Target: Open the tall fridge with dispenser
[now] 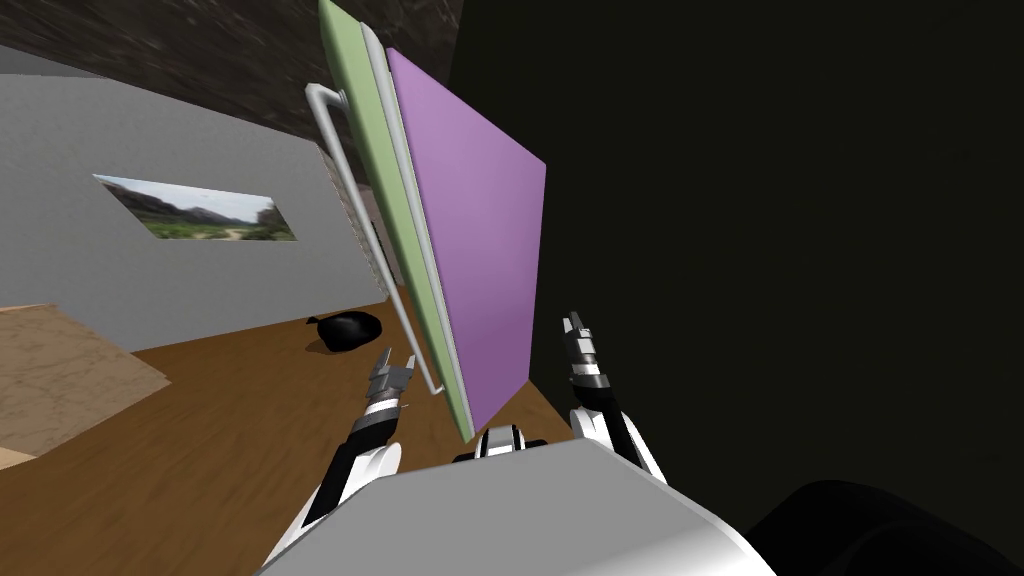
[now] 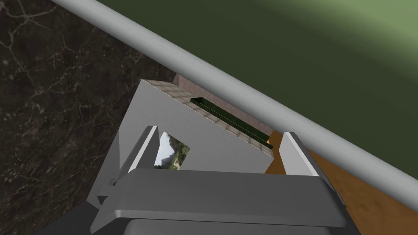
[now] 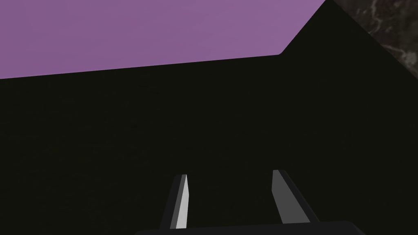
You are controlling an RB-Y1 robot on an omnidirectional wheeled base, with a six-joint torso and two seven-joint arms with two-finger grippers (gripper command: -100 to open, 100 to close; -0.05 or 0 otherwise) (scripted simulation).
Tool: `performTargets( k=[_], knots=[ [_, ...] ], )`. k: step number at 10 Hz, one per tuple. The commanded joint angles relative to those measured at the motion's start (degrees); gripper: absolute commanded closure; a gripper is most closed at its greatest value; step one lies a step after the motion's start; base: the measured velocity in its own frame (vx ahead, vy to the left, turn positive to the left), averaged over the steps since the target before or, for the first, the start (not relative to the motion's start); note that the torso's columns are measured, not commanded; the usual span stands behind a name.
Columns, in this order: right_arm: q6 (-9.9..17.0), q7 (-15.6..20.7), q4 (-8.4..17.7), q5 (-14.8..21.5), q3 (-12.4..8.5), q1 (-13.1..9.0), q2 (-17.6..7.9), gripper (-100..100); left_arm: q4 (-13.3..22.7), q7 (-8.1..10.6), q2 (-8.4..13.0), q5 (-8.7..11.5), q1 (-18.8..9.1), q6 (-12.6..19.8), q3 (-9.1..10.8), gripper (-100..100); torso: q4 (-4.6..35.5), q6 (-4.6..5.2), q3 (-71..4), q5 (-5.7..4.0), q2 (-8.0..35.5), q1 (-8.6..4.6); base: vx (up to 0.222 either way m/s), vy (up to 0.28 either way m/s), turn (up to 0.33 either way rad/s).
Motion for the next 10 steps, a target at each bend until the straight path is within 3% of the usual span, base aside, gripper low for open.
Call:
performTargets(
  k=[1,10],
  knots=[
    [0.0,0.0,0.0,0.0,0.0,0.0,0.0,0,2.6,0.53,-0.3,0.4,0.0,0.1,0.09,-100,0.0,0.00,0.0,0.01,0.0,0.02,0.016,-0.016,0.012],
    [0.0,0.0,0.0,0.0,0.0,0.0,0.0,0,6.4,1.69,-1.3,1.3,-0.3,-1.0,0.36,-100,0.0,0.00,0.0,0.01,0.0,0.03,0.009,-0.016,0.016]
  ],
)
